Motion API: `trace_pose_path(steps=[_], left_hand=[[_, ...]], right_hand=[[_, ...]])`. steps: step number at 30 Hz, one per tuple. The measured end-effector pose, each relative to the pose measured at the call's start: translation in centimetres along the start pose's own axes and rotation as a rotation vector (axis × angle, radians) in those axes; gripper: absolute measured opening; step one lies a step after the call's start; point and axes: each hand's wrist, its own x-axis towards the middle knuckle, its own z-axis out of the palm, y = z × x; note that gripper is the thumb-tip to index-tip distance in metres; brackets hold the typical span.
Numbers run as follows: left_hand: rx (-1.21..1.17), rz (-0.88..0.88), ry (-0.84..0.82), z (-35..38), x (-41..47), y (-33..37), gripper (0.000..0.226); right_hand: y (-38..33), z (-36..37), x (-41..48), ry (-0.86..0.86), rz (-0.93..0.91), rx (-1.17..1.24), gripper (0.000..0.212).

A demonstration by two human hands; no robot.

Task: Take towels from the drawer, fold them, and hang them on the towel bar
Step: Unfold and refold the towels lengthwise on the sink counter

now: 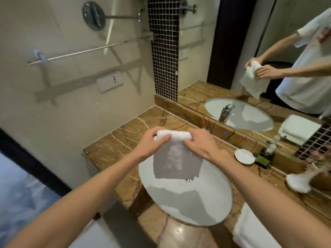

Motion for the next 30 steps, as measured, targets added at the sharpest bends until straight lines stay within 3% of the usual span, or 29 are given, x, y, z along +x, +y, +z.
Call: trace_pose_path(steps=[8, 11, 13, 16, 19, 22, 24, 28, 30], left_hand=[[0.017, -0.082, 0.253, -4.4, 0.5, 0.1, 0.011], [-0.013, -0.107, 0.406, -5.8, 0.5, 0.0, 0.015], [-0.108, -0.195, 0.525, -6.8, 0.7, -0.3, 0.018], [-0.242, -0.336, 0.688, -8.3, 1.0, -1.2, 0.020], [-0.296, -0.421, 0.760, -9.3, 1.2, -2.2, 0.024], [-0.280, -0.435, 0.798, -9.7, 1.4, -2.8, 0.024], [-0.266, -0.449, 0.817, -9.9, 1.4, -3.1, 0.024], [-0.295, -0.495, 0.875, -10.8, 1.6, -4.0, 0.024], [-0.340, -0.502, 0.889, -11.2, 1.7, -4.4, 0.025]], right_hand=[[-4.7, 1.4, 4.1, -0.094, -0.077, 0.058, 0.022], [-6.0, 2.9, 4.5, 0.016, -0.054, 0.053, 0.047], [-7.1, 4.3, 4.1, 0.067, 0.082, 0.275, 0.064], [-8.4, 6.6, 3.0, -0.088, 0.243, 0.612, 0.089], [-9.9, 8.4, 1.8, -0.047, 0.029, 0.328, 0.086], [-12.0, 9.0, 1.7, -0.037, -0.207, 0.233, 0.072], [-13.1, 9.0, 2.1, -0.074, -0.231, 0.235, 0.069], [-14.3, 9.1, 2.4, -0.169, -0.235, 0.228, 0.086], [-15.1, 9.6, 2.3, -0.168, -0.249, 0.212, 0.080]])
